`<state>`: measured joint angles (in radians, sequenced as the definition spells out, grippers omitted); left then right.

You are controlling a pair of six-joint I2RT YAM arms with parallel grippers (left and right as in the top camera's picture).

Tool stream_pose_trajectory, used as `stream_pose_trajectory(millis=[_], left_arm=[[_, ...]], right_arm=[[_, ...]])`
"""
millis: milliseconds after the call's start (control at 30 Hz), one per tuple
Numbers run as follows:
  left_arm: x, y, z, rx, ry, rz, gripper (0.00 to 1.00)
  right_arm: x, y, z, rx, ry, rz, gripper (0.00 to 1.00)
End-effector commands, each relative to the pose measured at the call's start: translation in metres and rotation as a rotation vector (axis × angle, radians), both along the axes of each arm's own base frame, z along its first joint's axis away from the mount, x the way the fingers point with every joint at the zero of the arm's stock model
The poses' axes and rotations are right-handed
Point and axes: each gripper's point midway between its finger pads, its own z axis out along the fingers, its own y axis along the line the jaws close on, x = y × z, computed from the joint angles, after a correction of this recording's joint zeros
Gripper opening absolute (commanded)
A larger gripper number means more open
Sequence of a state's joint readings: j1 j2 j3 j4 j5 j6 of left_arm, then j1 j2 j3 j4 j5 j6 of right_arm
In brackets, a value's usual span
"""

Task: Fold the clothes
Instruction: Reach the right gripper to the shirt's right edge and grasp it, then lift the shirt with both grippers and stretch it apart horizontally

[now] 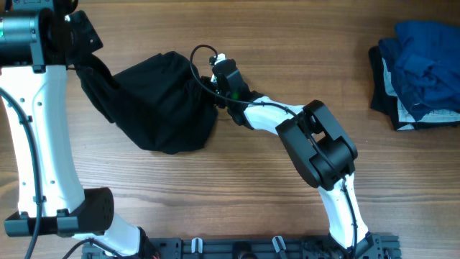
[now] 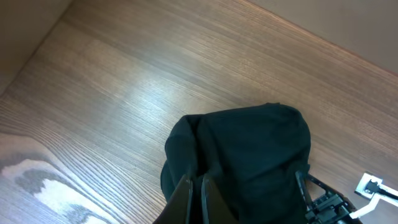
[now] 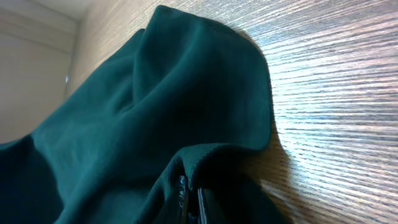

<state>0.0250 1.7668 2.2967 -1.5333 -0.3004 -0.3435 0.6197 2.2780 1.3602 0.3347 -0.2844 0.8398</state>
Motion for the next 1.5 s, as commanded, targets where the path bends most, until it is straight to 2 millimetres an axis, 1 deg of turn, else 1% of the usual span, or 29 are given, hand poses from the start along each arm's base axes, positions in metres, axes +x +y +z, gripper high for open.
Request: stream_pose_trajectory(millis=[0,33,100,200,267,333,367,433,567,667,700,767,867,900,967,1000,1033,1100,1133,1200,1233,1267,1333,1400,1467], left_arm=[[0.002,-0.001,0.005,-0.010,-0.024,0.006,0.04],[0.003,-0.001,0.005,-0.010,-0.026,0.006,0.04],[0.004,-0.001,0.006,-0.009,-0.033,0.006,0.04],[0.006,-0.001,0.007,-0.009,-0.043,0.006,0.04],[0.007,-0.001,0.008,-0.009,-0.049,0.005,0.04],[0.007,-0.001,0.008,-0.009,-0.049,0.006,0.04],[0.007,-0.001,0.008,-0.009,-0.049,0.005,0.04],[0.007,-0.001,0.008,-0.007,-0.049,0.002,0.04],[0.008,-0.001,0.009,-0.005,-0.051,0.000,0.04],[0.011,-0.001,0.012,-0.005,-0.070,-0.001,0.04],[0.012,-0.001,0.013,-0.005,-0.080,-0.001,0.04],[0.014,-0.001,0.021,-0.004,-0.117,-0.001,0.04],[0.011,-0.002,0.041,-0.006,-0.193,-0.005,0.04],[0.009,-0.003,0.052,-0.008,-0.232,-0.012,0.04],[0.003,-0.004,0.073,-0.008,-0.307,-0.014,0.04],[0.000,-0.004,0.084,-0.009,-0.346,-0.015,0.04],[-0.006,-0.006,0.098,-0.012,-0.400,-0.021,0.04],[-0.013,-0.008,0.119,-0.020,-0.475,-0.033,0.04],[-0.019,-0.011,0.133,-0.030,-0.530,-0.047,0.04],[-0.030,-0.015,0.155,-0.039,-0.608,-0.064,0.04],[-0.035,-0.015,0.162,-0.040,-0.633,-0.067,0.04],[-0.044,-0.016,0.174,-0.038,-0.674,-0.068,0.04],[-0.059,-0.016,0.189,-0.035,-0.728,-0.070,0.04],[-0.073,-0.016,0.202,-0.032,-0.773,-0.071,0.04],[-0.086,-0.017,0.212,-0.030,-0.811,-0.072,0.04]], right_arm=[[0.010,-0.011,-0.005,-0.051,-0.003,0.035,0.04],[0.012,-0.015,-0.001,-0.067,-0.007,0.038,0.04],[0.020,-0.025,0.015,-0.119,-0.036,0.060,0.04],[0.032,-0.040,0.055,-0.191,-0.100,0.102,0.04],[0.037,-0.052,0.085,-0.244,-0.150,0.131,0.04],[0.039,-0.066,0.111,-0.276,-0.177,0.135,0.04],[0.039,-0.070,0.120,-0.279,-0.179,0.132,0.04],[0.037,-0.086,0.149,-0.278,-0.205,0.125,0.04],[0.028,-0.116,0.193,-0.289,-0.238,0.095,0.04],[0.019,-0.138,0.219,-0.307,-0.260,0.079,0.04],[0.015,-0.149,0.230,-0.318,-0.272,0.073,0.05],[0.008,-0.167,0.247,-0.334,-0.290,0.057,0.04],[0.000,-0.197,0.270,-0.354,-0.315,0.018,0.05],[-0.004,-0.212,0.280,-0.359,-0.323,-0.007,0.04],[-0.009,-0.235,0.295,-0.370,-0.339,-0.048,0.04],[-0.011,-0.243,0.301,-0.373,-0.347,-0.064,0.04],[-0.015,-0.257,0.311,-0.373,-0.359,-0.090,0.04],[-0.022,-0.272,0.325,-0.364,-0.384,-0.111,0.04],[-0.027,-0.282,0.336,-0.356,-0.406,-0.119,0.04],[-0.036,-0.300,0.350,-0.343,-0.427,-0.146,0.04],[-0.040,-0.306,0.354,-0.343,-0.436,-0.153,0.04],[-0.047,-0.315,0.361,-0.347,-0.452,-0.161,0.04],[-0.057,-0.329,0.371,-0.356,-0.469,-0.187,0.04],[-0.067,-0.337,0.379,-0.364,-0.492,-0.195,0.04],[-0.078,-0.341,0.389,-0.366,-0.523,-0.192,0.04]])
